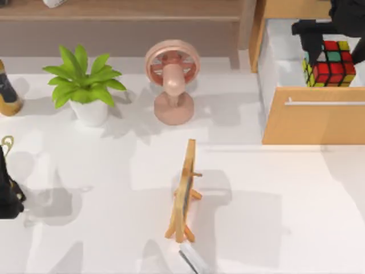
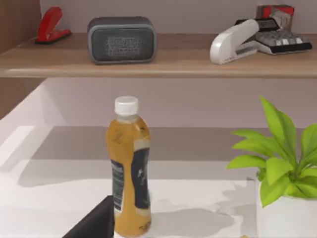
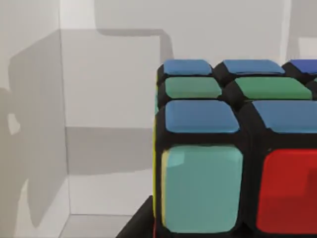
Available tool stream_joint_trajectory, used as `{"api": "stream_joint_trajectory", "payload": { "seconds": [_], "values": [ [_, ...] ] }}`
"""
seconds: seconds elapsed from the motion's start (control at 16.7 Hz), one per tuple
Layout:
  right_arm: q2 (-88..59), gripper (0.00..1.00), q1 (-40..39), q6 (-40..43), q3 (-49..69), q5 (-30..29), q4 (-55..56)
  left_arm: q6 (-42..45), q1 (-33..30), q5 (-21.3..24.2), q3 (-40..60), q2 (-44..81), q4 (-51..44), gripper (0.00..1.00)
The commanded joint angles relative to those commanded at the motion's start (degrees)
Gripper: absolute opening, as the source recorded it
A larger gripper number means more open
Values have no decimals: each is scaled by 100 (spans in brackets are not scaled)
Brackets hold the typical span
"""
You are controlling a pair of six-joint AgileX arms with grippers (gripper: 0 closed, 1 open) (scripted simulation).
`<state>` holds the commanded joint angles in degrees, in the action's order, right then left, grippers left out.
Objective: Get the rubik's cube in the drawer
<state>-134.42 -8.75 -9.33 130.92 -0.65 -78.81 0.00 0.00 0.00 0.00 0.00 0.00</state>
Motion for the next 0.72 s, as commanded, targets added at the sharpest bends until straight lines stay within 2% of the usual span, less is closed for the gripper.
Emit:
{"api": "stream_joint_trajectory", "payload": {
  "seconds": [0.24, 0.54, 0.72],
  "values": [
    [-602, 0, 137, 65, 107, 75, -232, 0, 0, 0, 0, 0, 0, 100],
    [-619, 0, 139, 66, 109, 78, -239, 0, 0, 0, 0, 0, 0, 100],
    [-619, 23, 139, 66, 109, 78, -239, 0, 0, 0, 0, 0, 0, 100]
  ]
}}
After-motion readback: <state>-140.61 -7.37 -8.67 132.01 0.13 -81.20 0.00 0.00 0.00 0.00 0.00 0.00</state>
